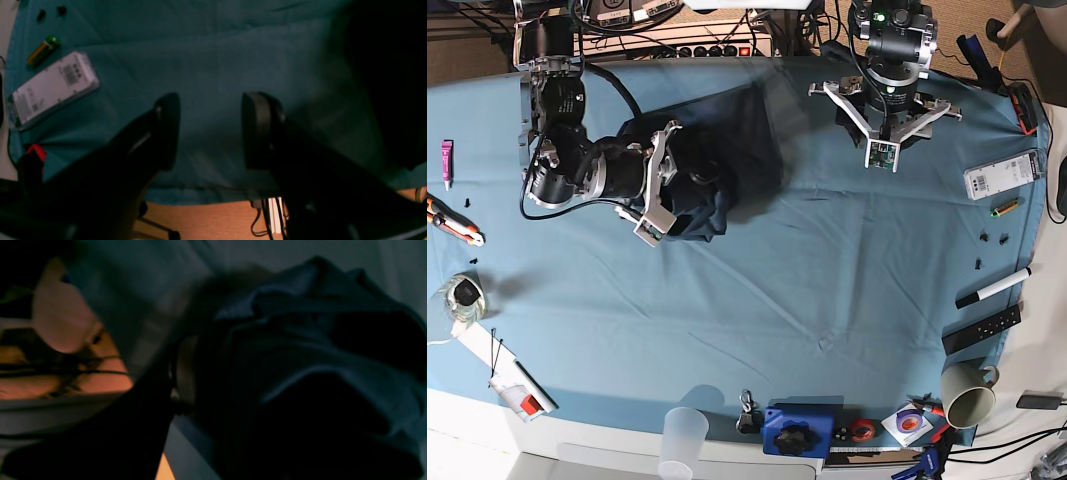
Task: Fold the T-shirt properly
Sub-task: 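Grasp the folded shirt bundle with the right gripper and lift it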
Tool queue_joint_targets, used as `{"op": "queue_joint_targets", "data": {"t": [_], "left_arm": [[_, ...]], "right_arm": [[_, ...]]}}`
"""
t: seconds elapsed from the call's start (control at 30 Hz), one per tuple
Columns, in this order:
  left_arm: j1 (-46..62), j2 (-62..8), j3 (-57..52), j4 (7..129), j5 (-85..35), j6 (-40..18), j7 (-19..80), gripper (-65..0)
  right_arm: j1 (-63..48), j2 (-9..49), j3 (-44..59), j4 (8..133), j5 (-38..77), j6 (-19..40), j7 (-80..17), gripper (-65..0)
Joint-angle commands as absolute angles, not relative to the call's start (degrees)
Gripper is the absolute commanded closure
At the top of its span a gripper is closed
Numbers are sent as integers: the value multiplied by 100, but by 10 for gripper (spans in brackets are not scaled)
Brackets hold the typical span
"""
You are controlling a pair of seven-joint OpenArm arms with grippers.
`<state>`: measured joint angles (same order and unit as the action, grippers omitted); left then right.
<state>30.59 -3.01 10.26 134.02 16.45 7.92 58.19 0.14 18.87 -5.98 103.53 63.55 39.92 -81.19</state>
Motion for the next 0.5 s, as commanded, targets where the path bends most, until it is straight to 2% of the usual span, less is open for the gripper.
{"op": "queue_joint_targets", "data": {"t": [0.0,0.27,0.47], "left_arm": [[3061,-283,1031,13500,1673,812,5693,-283],[3063,-285,1031,13500,1673,812,5695,-283],[3063,-283,1031,13500,1673,812,5695,-283]], "right_arm": [[113,1920,-644,10449,6521,4000,-8000,-174],[130,1918,-1350,10455,6217,4000,-8000,-174],[440,1804,-1444,10593,6228,4000,-8000,-174]]}}
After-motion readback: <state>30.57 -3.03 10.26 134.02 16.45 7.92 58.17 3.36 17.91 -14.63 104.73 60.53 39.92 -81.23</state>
